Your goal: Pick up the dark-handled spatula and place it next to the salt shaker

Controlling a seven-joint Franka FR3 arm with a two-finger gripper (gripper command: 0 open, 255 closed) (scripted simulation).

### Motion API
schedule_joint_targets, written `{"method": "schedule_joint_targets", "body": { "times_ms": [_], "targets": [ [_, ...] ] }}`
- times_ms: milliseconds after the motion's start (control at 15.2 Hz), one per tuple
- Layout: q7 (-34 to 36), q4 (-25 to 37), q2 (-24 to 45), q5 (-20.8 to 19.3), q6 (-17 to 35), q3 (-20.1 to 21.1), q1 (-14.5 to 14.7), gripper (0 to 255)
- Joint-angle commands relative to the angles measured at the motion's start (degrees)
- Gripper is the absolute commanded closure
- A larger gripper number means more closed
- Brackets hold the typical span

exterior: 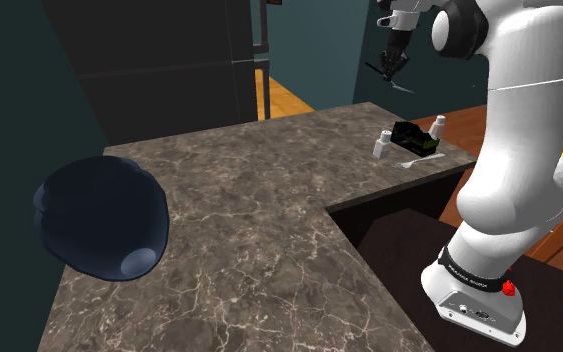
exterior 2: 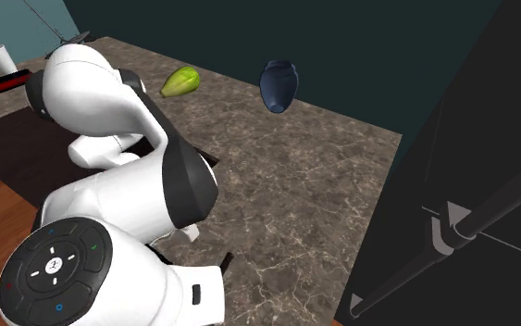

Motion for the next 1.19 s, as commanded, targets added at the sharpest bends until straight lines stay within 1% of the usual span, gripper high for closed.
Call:
{"method": "schedule_joint_targets", "body": {
  "times_ms": [0, 528, 1122],
  "targets": [
    [-0.8, -0.1, 1.0, 0.4, 0.9, 0.0, -0.6, 255],
    [-1.5, -6.5, 0.9, 0.6, 7.1, 0.2, 0.2, 255],
    [-2.5, -12.0, 1.9, 1.4, 13.4, 0.6, 0.6, 255]
  ]
}}
